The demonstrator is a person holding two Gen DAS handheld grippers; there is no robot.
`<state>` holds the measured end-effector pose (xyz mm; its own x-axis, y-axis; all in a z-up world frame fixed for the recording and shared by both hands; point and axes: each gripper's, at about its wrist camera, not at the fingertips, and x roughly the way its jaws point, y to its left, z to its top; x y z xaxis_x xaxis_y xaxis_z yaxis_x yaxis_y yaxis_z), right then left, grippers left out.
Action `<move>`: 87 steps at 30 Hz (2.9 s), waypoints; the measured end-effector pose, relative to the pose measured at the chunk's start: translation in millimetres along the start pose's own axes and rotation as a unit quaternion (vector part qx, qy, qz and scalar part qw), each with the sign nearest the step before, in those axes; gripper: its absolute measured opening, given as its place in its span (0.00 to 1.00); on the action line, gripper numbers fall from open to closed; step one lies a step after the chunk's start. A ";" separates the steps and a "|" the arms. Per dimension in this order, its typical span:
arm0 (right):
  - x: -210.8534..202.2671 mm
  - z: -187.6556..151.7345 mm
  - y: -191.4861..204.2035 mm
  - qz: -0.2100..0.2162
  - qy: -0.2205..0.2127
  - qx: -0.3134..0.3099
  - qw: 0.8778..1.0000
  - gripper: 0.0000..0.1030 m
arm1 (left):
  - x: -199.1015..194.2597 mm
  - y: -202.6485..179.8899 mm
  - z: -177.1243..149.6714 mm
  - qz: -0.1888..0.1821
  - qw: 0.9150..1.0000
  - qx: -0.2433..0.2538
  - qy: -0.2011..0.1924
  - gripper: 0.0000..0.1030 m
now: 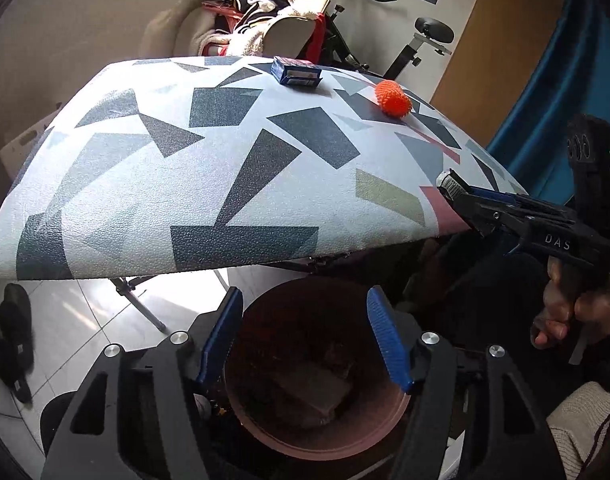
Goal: Collect trash
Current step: 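Carry the green packet and black tissue pack over the bin and release both, then reach and grasp the orange mesh sleeve with the right tool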
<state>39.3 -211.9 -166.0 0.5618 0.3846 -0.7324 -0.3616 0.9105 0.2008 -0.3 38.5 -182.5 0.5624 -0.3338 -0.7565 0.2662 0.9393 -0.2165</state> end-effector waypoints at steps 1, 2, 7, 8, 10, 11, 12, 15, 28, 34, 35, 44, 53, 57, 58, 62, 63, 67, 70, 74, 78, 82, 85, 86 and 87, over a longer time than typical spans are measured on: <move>3.1 -3.1 4.4 0.003 0.007 -0.005 1.000 0.44 | -1.3 3.2 0.8 0.007 1.000 -0.009 -0.005 0.64; 5.8 -5.7 7.9 0.006 0.012 -0.008 1.000 0.44 | -2.3 6.5 1.5 0.013 1.000 -0.018 -0.010 0.66; 18.6 -18.0 29.6 0.019 0.040 -0.039 0.998 0.45 | -3.7 20.4 3.6 0.021 0.998 -0.053 -0.017 0.71; 21.1 -20.2 33.4 0.021 0.045 -0.046 0.998 0.45 | -4.0 22.5 3.3 0.022 0.998 -0.058 -0.018 0.71; 25.7 -24.0 39.2 0.023 0.056 -0.056 0.997 0.45 | -4.3 25.6 2.9 0.022 0.997 -0.066 -0.019 0.72; 28.1 -26.0 42.4 0.025 0.061 -0.062 0.996 0.45 | -4.2 26.7 2.9 0.023 0.997 -0.069 -0.019 0.73; 29.5 -27.2 44.6 0.026 0.064 -0.067 0.995 0.45 | -3.9 27.6 3.1 0.023 0.997 -0.071 -0.019 0.73; 32.0 -28.8 48.8 0.028 0.068 -0.075 0.994 0.46 | -2.9 30.0 2.9 0.023 0.997 -0.077 -0.019 0.74; 35.7 -28.0 40.6 -0.003 0.071 -0.057 0.996 0.94 | -0.6 33.1 1.4 0.024 0.996 -0.086 -0.012 0.76; 40.5 -27.6 30.3 -0.014 0.083 -0.030 0.996 0.94 | 0.8 32.9 1.5 0.024 0.996 -0.085 -0.010 0.77; 40.2 -27.6 29.5 -0.014 0.083 -0.028 0.996 0.94 | 0.8 32.9 1.6 0.024 0.996 -0.085 -0.010 0.78; 41.2 -27.4 28.1 -0.019 0.085 -0.024 0.996 0.94 | 4.1 34.0 0.8 0.025 0.996 -0.088 -0.007 0.80; 39.1 -24.7 25.4 -0.029 0.071 -0.023 0.997 0.94 | 5.2 34.9 2.9 0.033 0.995 -0.093 -0.002 0.88; 35.1 -18.9 23.9 -0.034 0.058 -0.027 0.997 0.94 | 2.2 30.4 10.5 0.050 0.995 -0.084 -0.008 0.94; 34.3 -16.6 22.7 -0.037 0.054 -0.027 0.998 0.94 | 1.3 30.4 13.8 0.050 0.995 -0.082 -0.013 0.94; 33.3 -3.7 11.1 -0.034 0.043 -0.011 0.998 0.94 | -1.7 30.3 33.0 0.066 0.995 -0.067 -0.035 0.94; 33.1 -0.4 7.6 -0.033 0.040 -0.006 0.999 0.94 | -4.0 30.9 38.4 0.068 0.994 -0.065 -0.048 0.94; 29.9 17.2 -10.2 -0.014 0.017 0.017 1.000 0.94 | -11.3 35.1 65.6 0.057 0.991 -0.064 -0.098 0.94; 26.7 36.8 -23.5 -0.004 -0.013 0.016 1.000 0.95 | -10.7 38.7 89.0 0.068 0.989 -0.061 -0.120 0.94; 29.7 74.0 -52.5 -0.042 -0.036 0.037 0.998 0.95 | -9.4 47.7 119.3 0.092 0.982 -0.066 -0.152 0.94; 28.7 110.5 -106.4 -0.059 -0.070 0.145 0.985 0.94 | -4.0 62.9 147.1 0.077 0.980 -0.087 -0.163 0.94; 38.5 143.9 -139.2 -0.138 -0.097 0.161 0.972 0.94 | 9.4 72.4 169.3 0.066 0.983 -0.091 -0.147 0.94; 51.4 162.4 -176.7 -0.139 -0.115 0.216 0.960 0.94 | 24.0 76.9 180.4 0.065 0.985 -0.095 -0.129 0.94; 56.5 166.2 -184.3 -0.140 -0.117 0.226 0.957 0.94 | 30.5 79.2 183.8 0.058 0.986 -0.099 -0.119 0.94; 65.1 170.9 -192.9 -0.139 -0.118 0.233 0.955 0.94 | 37.2 81.2 187.1 0.046 0.988 -0.104 -0.108 0.94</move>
<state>272.8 -336.6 -141.2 0.7596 0.0915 -0.6440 0.1662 0.9299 0.3282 188.7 87.5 -112.8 0.7370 -0.2349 -0.6337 0.0523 0.9547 -0.2931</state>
